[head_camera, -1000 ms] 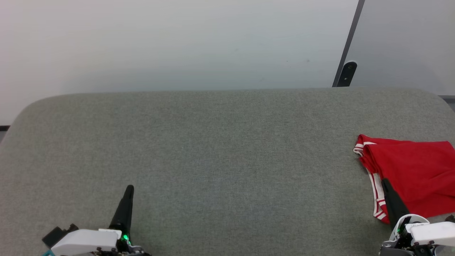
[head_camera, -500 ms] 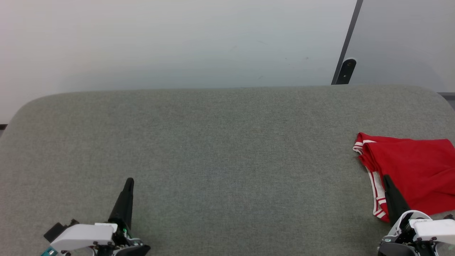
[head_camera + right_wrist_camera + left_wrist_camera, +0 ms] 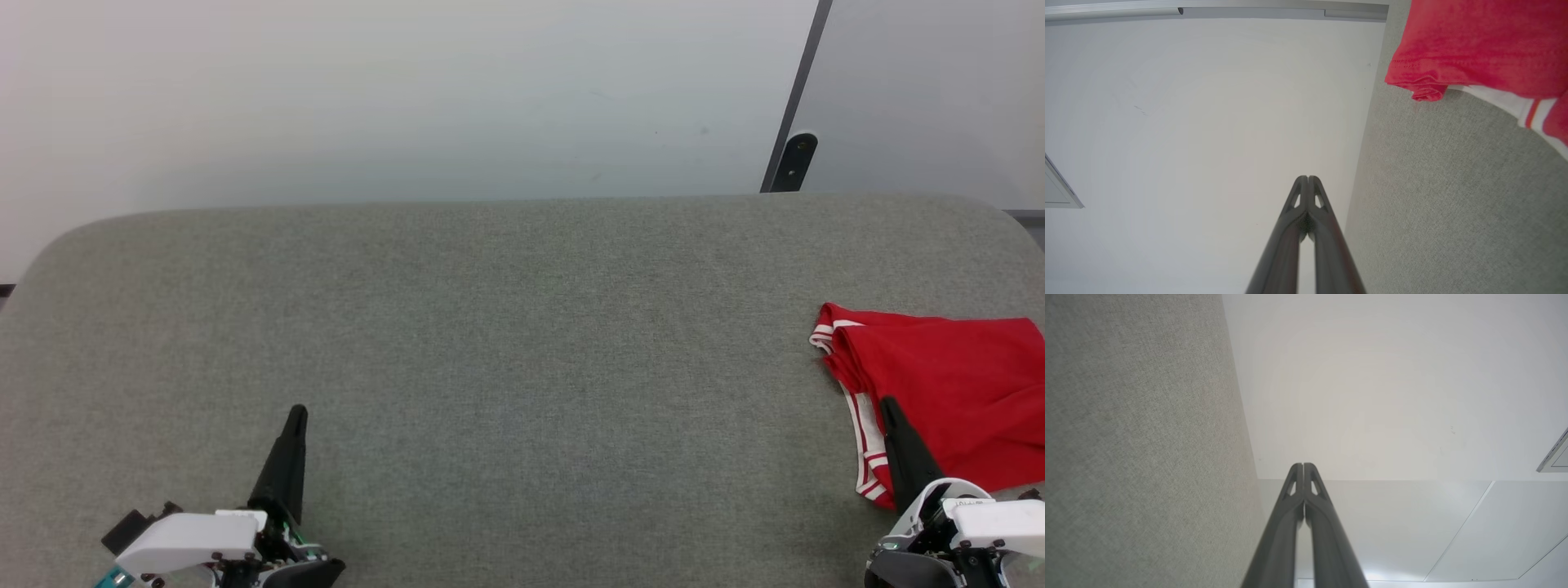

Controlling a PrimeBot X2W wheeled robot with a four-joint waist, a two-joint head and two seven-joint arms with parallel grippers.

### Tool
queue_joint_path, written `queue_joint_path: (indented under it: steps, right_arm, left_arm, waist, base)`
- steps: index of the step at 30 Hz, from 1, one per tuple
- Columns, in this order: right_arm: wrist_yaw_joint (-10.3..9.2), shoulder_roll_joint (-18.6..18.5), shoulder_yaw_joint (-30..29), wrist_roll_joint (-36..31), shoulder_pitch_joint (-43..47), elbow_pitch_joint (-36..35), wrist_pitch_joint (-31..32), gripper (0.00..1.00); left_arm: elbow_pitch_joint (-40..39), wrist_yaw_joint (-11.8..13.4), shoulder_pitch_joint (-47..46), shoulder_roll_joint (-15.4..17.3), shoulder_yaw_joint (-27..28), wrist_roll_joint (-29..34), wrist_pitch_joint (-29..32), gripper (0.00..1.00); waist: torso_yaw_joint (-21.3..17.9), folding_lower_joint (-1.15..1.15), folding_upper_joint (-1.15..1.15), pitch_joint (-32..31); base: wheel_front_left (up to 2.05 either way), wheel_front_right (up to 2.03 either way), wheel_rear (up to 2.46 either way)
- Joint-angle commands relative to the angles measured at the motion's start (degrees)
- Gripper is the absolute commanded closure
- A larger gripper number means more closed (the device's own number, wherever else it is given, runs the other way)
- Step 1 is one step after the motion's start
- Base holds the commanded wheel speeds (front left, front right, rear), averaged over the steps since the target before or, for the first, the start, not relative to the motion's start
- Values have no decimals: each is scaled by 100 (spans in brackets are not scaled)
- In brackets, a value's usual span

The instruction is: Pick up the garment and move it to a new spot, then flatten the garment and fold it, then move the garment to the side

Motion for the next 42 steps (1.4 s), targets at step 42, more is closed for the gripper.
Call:
queue_joint_path:
  steps: [42]
  right_arm:
    - [-6,19,-1,22,-30,0,-15,100]
  left_arm:
    - [5,-36,-64,-1,10,-17,9,100]
  waist:
    - [0,0,0,0]
  base:
    - [0,0,0]
